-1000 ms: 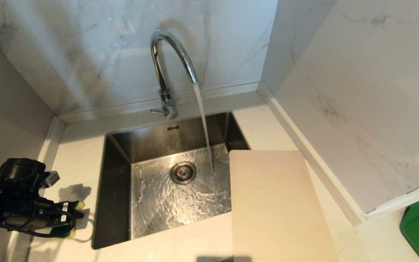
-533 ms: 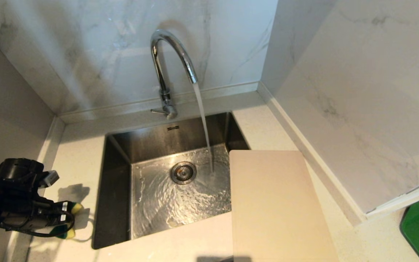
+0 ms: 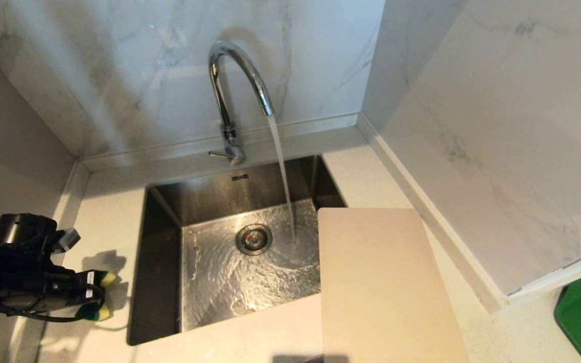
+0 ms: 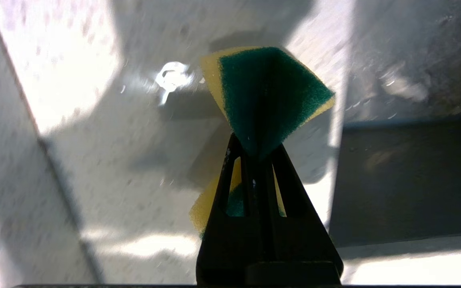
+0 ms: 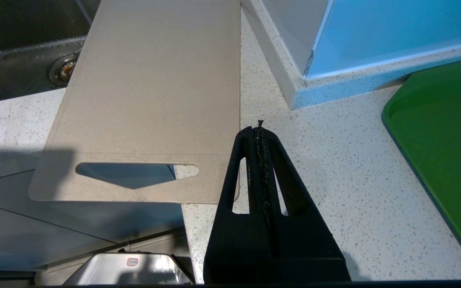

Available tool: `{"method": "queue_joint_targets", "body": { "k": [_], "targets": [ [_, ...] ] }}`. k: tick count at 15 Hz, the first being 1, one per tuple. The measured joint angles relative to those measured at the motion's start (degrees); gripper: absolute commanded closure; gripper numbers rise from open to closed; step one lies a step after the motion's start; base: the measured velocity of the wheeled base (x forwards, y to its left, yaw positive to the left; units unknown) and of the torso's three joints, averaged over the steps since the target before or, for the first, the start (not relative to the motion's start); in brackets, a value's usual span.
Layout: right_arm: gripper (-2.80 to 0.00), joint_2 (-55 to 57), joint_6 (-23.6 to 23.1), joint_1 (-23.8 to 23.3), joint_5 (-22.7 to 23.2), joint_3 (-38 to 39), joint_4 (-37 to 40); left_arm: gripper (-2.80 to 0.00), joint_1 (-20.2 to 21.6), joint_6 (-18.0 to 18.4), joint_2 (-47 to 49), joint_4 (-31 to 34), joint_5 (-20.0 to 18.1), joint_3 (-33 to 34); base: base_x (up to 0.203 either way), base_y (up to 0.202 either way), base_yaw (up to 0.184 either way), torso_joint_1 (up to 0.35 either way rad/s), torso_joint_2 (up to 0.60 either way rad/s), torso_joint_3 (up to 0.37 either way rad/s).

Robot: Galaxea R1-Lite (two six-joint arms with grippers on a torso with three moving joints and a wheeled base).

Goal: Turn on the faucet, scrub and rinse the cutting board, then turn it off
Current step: Pick up the cleaning cloth, then pick up the cutting board

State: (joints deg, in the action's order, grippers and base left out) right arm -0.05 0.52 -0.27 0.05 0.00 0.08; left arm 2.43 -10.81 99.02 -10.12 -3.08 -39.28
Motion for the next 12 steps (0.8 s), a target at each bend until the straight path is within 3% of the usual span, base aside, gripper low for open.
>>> {"method": "queue_joint_targets", "body": {
  "k": [3,12],
  "targets": [
    [0.00,0.00,0.00,0.00,0.01,0.00,-0.01,0.00,-0.16,0.49,-1.99,-2.55,-4.49,1.19,0.000,0.000,0.000,0.000,0.00,0.000],
    [0.00,0.00,-0.01,0.02,-0.02,0.00,0.02,0.00,-1.20,0.95,-11.50,-0.43,0.40,0.82,0.000,0.000,0.000,0.000,0.00,0.000]
  ]
}}
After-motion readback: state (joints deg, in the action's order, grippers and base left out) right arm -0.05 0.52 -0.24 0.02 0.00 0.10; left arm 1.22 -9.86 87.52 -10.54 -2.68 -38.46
